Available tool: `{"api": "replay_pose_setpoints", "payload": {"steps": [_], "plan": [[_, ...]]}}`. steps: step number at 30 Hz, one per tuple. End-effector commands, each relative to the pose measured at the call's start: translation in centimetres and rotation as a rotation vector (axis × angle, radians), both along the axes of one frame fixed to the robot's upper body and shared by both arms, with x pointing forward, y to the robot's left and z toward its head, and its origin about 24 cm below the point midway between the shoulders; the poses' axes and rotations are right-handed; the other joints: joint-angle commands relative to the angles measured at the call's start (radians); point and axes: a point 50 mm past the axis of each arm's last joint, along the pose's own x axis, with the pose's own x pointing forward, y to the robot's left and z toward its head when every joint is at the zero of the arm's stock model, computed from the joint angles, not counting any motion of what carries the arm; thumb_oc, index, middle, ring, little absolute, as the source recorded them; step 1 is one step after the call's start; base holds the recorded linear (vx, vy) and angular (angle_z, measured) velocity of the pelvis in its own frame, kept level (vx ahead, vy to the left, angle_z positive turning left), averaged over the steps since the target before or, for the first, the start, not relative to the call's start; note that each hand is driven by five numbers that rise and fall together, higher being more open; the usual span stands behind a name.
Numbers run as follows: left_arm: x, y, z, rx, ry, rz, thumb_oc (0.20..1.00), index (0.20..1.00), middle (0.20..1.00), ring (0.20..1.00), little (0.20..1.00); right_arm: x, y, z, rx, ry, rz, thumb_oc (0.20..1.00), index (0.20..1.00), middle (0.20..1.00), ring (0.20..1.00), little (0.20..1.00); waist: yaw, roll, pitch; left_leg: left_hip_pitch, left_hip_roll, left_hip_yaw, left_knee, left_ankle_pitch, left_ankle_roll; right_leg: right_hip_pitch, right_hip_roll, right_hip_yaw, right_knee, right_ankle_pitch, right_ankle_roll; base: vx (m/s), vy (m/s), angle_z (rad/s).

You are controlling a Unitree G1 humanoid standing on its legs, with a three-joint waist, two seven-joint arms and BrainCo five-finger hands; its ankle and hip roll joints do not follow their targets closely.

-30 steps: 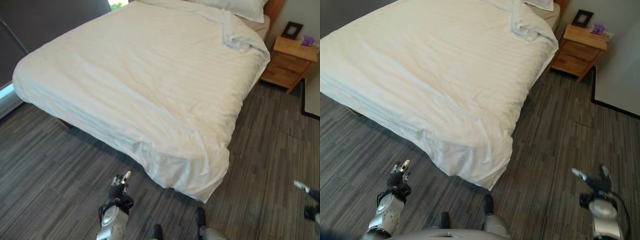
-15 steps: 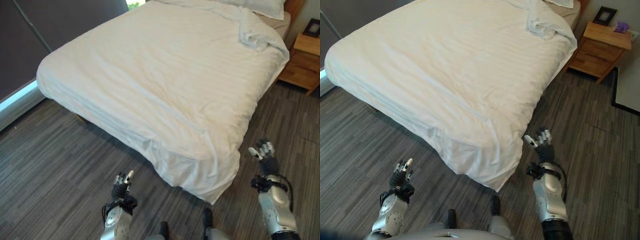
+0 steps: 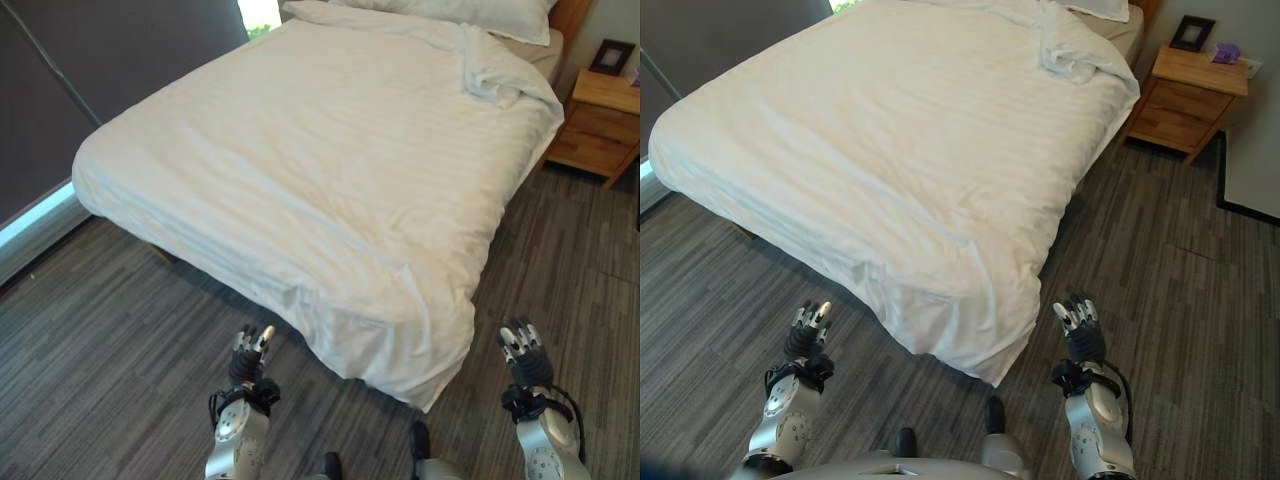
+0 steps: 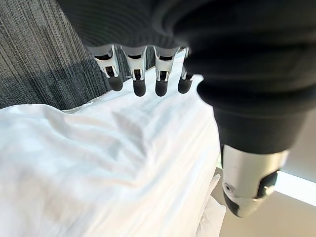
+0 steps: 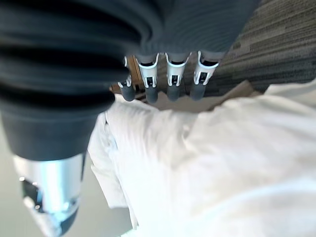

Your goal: Making the bed.

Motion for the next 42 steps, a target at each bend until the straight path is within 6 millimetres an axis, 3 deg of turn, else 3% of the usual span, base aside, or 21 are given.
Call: {"api": "replay_pose_setpoints", "payload": {"steps": [1, 2, 3, 4, 5, 7, 8, 10, 12, 14, 15, 16, 18, 24, 33, 34, 35, 36, 37, 39, 42], "plan": [[1.7, 1.2, 2.0, 0.050, -0.124, -0.001, 1.000, 1.000, 1.000, 1.000, 1.000, 3.0, 1.8, 3.3, -0.029, -0.183, 0.123, 1.000, 1.000, 1.000, 1.000, 1.000, 0.008, -0.044, 0.011, -0.038, -0.029, -0.025, 0.011, 0.026, 0.018, 0.077, -0.026, -0.020, 0.020, -0.031, 0.028, 0.00, 0.000, 0.00], [1.6, 1.1, 1.9, 0.046, -0.123, -0.002, 1.000, 1.000, 1.000, 1.000, 1.000, 3.3, 2.3, 3.6, -0.024, -0.197, 0.146, 0.398, 0.398, 0.398, 0.398, 0.398, 0.011, -0.045, 0.014, -0.041, -0.029, -0.025, 0.011, 0.028, 0.018, 0.076, -0.026, -0.022, 0.020, -0.030, 0.029, -0.03, 0.001, 0.01], [1.7, 1.1, 1.9, 0.042, -0.125, 0.000, 1.000, 1.000, 1.000, 1.000, 1.000, 3.9, 3.0, 4.0, -0.033, -0.210, 0.187, 0.200, 0.200, 0.200, 0.200, 0.200, 0.016, -0.047, 0.018, -0.045, -0.028, -0.027, 0.011, 0.031, 0.017, 0.072, -0.026, -0.022, 0.020, -0.028, 0.029, 0.00, 0.000, 0.00], [1.7, 1.1, 1.9, 0.042, -0.125, 0.000, 1.000, 1.000, 1.000, 1.000, 1.000, 3.9, 3.0, 4.0, -0.033, -0.211, 0.187, 0.200, 0.200, 0.200, 0.200, 0.200, 0.015, -0.047, 0.018, -0.045, -0.028, -0.027, 0.011, 0.031, 0.017, 0.072, -0.026, -0.022, 0.020, -0.029, 0.029, -0.07, -0.004, 0.00], [1.8, 1.1, 1.9, 0.037, -0.128, -0.003, 1.000, 1.000, 1.000, 1.000, 1.000, 4.8, 4.8, 4.9, -0.053, -0.244, 0.293, 0.200, 0.200, 0.200, 0.200, 0.200, 0.029, -0.053, 0.030, -0.056, -0.029, -0.032, 0.011, 0.037, 0.017, 0.065, -0.026, -0.027, 0.021, -0.027, 0.029, -0.07, -0.011, 0.02], [1.9, 1.1, 2.0, 0.040, -0.131, -0.004, 1.000, 1.000, 1.000, 1.000, 1.000, 5.7, 6.2, 5.7, -0.110, -0.266, 0.393, 0.200, 0.200, 0.200, 0.200, 0.200, 0.045, -0.060, 0.043, -0.066, -0.028, -0.040, 0.011, 0.043, 0.016, 0.059, -0.027, -0.035, 0.022, -0.024, 0.029, -0.07, -0.014, 0.02], [1.9, 1.2, 2.0, 0.040, -0.131, -0.004, 1.000, 1.000, 1.000, 1.000, 1.000, 5.7, 6.2, 5.7, -0.110, -0.267, 0.393, 0.200, 0.200, 0.200, 0.200, 0.200, 0.045, -0.060, 0.043, -0.066, -0.028, -0.041, 0.011, 0.043, 0.016, 0.059, -0.027, -0.035, 0.022, -0.024, 0.029, -0.06, -0.021, 0.01], [2.0, 1.3, 2.0, 0.047, -0.128, -0.009, 1.000, 1.000, 1.000, 1.000, 1.000, 7.3, 9.2, 7.4, -0.149, -0.329, 0.536, 0.200, 0.200, 0.200, 0.200, 0.200, 0.081, -0.076, 0.070, -0.085, -0.029, -0.053, 0.011, 0.055, 0.013, 0.051, -0.027, -0.050, 0.023, -0.020, 0.028, -0.11, -0.024, 0.07], [2.2, 1.3, 2.2, 0.052, -0.136, -0.015, 1.000, 1.000, 1.000, 1.000, 1.000, 7.7, 9.8, 7.8, -0.153, -0.345, 0.552, 0.200, 0.200, 0.200, 0.200, 0.200, 0.091, -0.082, 0.082, -0.095, -0.029, -0.059, 0.011, 0.058, 0.013, 0.044, -0.026, -0.053, 0.024, -0.018, 0.028, -0.11, -0.030, 0.14], [2.7, 1.5, 2.8, 0.063, -0.155, -0.015, 1.000, 1.000, 1.000, 1.000, 1.000, 8.7, 12.5, 9.5, -0.179, -0.409, 0.645, 0.200, 0.200, 0.200, 0.200, 0.200, 0.134, -0.102, 0.121, -0.129, -0.027, -0.074, 0.011, 0.073, 0.010, 0.019, -0.021, -0.069, 0.027, -0.010, 0.027, -0.12, -0.047, 0.22], [2.7, 1.5, 2.8, 0.063, -0.156, -0.015, 1.000, 1.000, 1.000, 1.000, 1.000, 8.7, 12.5, 9.5, -0.179, -0.410, 0.645, 0.200, 0.200, 0.200, 0.200, 0.200, 0.134, -0.102, 0.121, -0.129, -0.027, -0.074, 0.011, 0.073, 0.010, 0.019, -0.021, -0.070, 0.027, -0.010, 0.027, -0.10, -0.071, 0.23], [2.7, 1.9, 2.9, 0.071, -0.157, 0.001, 1.000, 1.000, 1.000, 1.000, 1.000, 9.0, 14.1, 10.2, -0.199, -0.438, 0.695, 0.200, 0.200, 0.200, 0.200, 0.200, 0.166, -0.119, 0.146, -0.154, -0.022, -0.081, 0.011, 0.082, 0.008, 0.000, -0.014, -0.081, 0.026, -0.002, 0.027, -0.09, -0.064, 0.21], [2.5, 2.3, 3.1, 0.074, -0.162, 0.020, 1.000, 1.000, 1.000, 1.000, 1.000, 9.2, 15.3, 10.7, -0.221, -0.453, 0.743, 0.200, 0.200, 0.200, 0.200, 0.200, 0.198, -0.135, 0.169, -0.177, -0.015, -0.084, 0.011, 0.092, 0.003, -0.018, -0.007, -0.091, 0.022, 0.008, 0.029, -0.10, -0.063, 0.19], [1.2, 3.2, 2.5, 0.092, -0.130, 0.053, 1.000, 1.000, 1.000, 1.000, 1.000, 9.6, 17.5, 10.1, -0.272, -0.418, 0.825, 0.200, 0.200, 0.200, 0.200, 0.200, 0.261, -0.172, 0.190, -0.211, 0.001, -0.084, 0.011, 0.100, -0.008, -0.049, 0.010, -0.102, 0.016, 0.013, 0.030, -0.01, -0.008, 0.02], [1.6, 2.0, 2.3, 0.079, -0.120, 0.021, 1.000, 1.000, 1.000, 1.000, 1.000, 10.4, 20.4, 9.5, -0.403, -0.370, 0.900, 0.200, 0.200, 0.200, 0.200, 0.200, 0.301, -0.174, 0.217, -0.239, 0.005, -0.106, 0.011, 0.109, -0.019, -0.065, 0.015, -0.131, 0.016, 0.010, 0.023, -0.01, -0.008, 0.04], [1.7, 1.7, 2.3, 0.075, -0.123, 0.007, 1.000, 1.000, 1.000, 1.000, 1.000, 10.8, 20.4, 9.3, -0.428, -0.353, 0.891, 0.200, 0.200, 0.200, 0.200, 0.200, 0.304, -0.169, 0.219, -0.244, 0.005, -0.109, 0.011, 0.112, -0.020, -0.067, 0.015, -0.135, 0.016, 0.010, 0.023, -0.04, -0.014, 0.15], [2.2, 0.9, 2.4, 0.071, -0.129, -0.034, 1.000, 1.000, 1.000, 1.000, 1.000, 12.6, 18.6, 7.7, -0.502, -0.233, 0.789, 0.200, 0.200, 0.200, 0.200, 0.200, 0.308, -0.147, 0.232, -0.262, 0.000, -0.124, 0.011, 0.123, -0.024, -0.078, 0.013, -0.143, 0.016, 0.013, 0.022, -0.04, -0.010, 0.20], [2.2, 0.9, 2.5, 0.072, -0.130, -0.034, 1.000, 1.000, 1.000, 1.000, 1.000, 12.6, 18.6, 7.7, -0.503, -0.234, 0.788, 0.200, 0.200, 0.200, 0.200, 0.200, 0.307, -0.147, 0.232, -0.262, 0.000, -0.125, 0.011, 0.123, -0.024, -0.078, 0.013, -0.144, 0.016, 0.013, 0.022, -0.05, -0.019, 0.26], [2.5, 0.1, 2.5, 0.069, -0.135, -0.073, 1.000, 1.000, 1.000, 1.000, 1.000, 14.3, 15.5, 6.2, -0.596, -0.095, 0.666, 0.200, 0.200, 0.200, 0.200, 0.200, 0.313, -0.122, 0.239, -0.280, -0.006, -0.141, 0.011, 0.131, -0.024, -0.087, 0.009, -0.151, 0.016, 0.017, 0.022, -0.03, -0.016, 0.32], [2.8, -0.2, 2.7, 0.066, -0.141, -0.097, 1.000, 1.000, 1.000, 1.000, 1.000, 15.3, 12.3, 5.4, -0.695, 0.012, 0.574, 0.200, 0.200, 0.200, 0.200, 0.200, 0.316, -0.101, 0.244, -0.294, -0.011, -0.152, 0.011, 0.138, -0.025, -0.095, 0.007, -0.157, 0.016, 0.019, 0.023, -0.03, -0.008, 0.36], [3.0, -0.5, 2.6, 0.060, -0.137, -0.121, 1.000, 1.000, 1.000, 1.000, 1.000, 15.1, 6.5, 3.4, -0.765, 0.206, 0.415, 0.200, 0.200, 0.200, 0.200, 0.200, 0.320, -0.066, 0.249, -0.313, -0.016, -0.159, 0.011, 0.144, -0.025, -0.109, 0.003, -0.163, 0.016, 0.021, 0.027, -0.01, 0.001, 0.19]]}}
